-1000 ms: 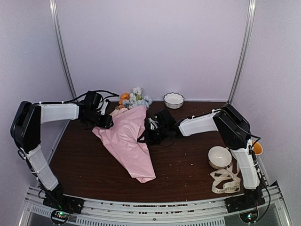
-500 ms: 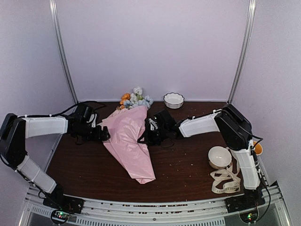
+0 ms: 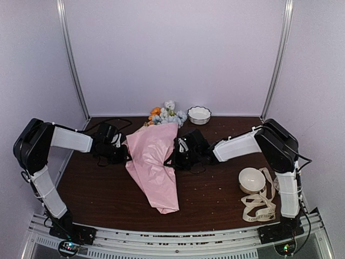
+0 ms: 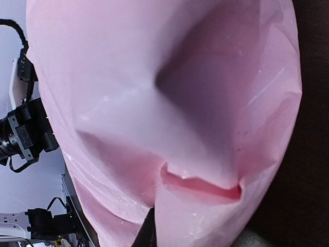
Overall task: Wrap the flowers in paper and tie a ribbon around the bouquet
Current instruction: Press the fold line of the folded bouquet.
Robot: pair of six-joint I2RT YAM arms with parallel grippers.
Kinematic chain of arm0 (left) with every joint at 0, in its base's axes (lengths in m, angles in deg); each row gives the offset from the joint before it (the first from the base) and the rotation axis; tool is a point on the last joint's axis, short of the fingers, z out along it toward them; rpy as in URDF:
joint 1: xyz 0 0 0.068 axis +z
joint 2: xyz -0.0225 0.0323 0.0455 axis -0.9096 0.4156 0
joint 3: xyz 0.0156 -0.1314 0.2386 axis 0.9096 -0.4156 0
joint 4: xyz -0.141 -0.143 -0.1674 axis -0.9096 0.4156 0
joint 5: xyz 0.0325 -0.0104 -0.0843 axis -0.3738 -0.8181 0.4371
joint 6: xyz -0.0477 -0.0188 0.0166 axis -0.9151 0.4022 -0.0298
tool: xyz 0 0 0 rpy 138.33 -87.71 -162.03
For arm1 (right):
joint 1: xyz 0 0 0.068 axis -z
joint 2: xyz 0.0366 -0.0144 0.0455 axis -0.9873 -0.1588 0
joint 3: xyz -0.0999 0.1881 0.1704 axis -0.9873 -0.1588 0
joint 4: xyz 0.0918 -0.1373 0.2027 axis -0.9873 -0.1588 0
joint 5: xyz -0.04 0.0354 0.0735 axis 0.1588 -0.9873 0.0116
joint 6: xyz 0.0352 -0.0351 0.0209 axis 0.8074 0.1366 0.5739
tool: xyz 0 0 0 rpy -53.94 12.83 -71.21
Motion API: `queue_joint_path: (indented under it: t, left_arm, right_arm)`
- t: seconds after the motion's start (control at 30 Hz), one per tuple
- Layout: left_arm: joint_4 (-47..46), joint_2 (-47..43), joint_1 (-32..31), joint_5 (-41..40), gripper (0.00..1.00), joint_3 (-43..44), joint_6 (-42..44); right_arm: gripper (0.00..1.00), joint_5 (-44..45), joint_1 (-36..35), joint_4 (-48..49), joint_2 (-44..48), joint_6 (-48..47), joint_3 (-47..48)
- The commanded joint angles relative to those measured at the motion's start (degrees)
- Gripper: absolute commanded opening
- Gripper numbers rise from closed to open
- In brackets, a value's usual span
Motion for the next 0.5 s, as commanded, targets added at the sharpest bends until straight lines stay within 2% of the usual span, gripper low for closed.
queue_joint_path:
  t: [0.0,0.1,0.23,0.33,0.47]
  left_arm:
    - [-6.9,2.6,-1.9,4.2,0.07,2.8,-0.5]
    - [-8.6,2.9,-2.6,5.0,0.0,3.5,-0.5]
    - [-7.9,2.1,-2.7,5.1,0.0,4.0,0.6]
    - [-4.6,-0.2,-2.2,1.5,0.18,3.1,3.3]
    - [-6.3,-6.3,0.1,2.1,0.5,-2.2,5.3]
  right_arm:
    - [0.0,2.9,-0.1,4.5,3.9,1.4,-2.4]
    - [0.0,3.2,-0.1,4.3,4.2,1.5,-3.1]
    - [0.0,4.8,0.3,4.7,5.3,2.0,-4.8]
    - [0.0,5.4,0.7,4.5,5.7,2.3,-5.2]
    - [0.0,6.1,0.8,4.9,5.8,2.6,-5.8]
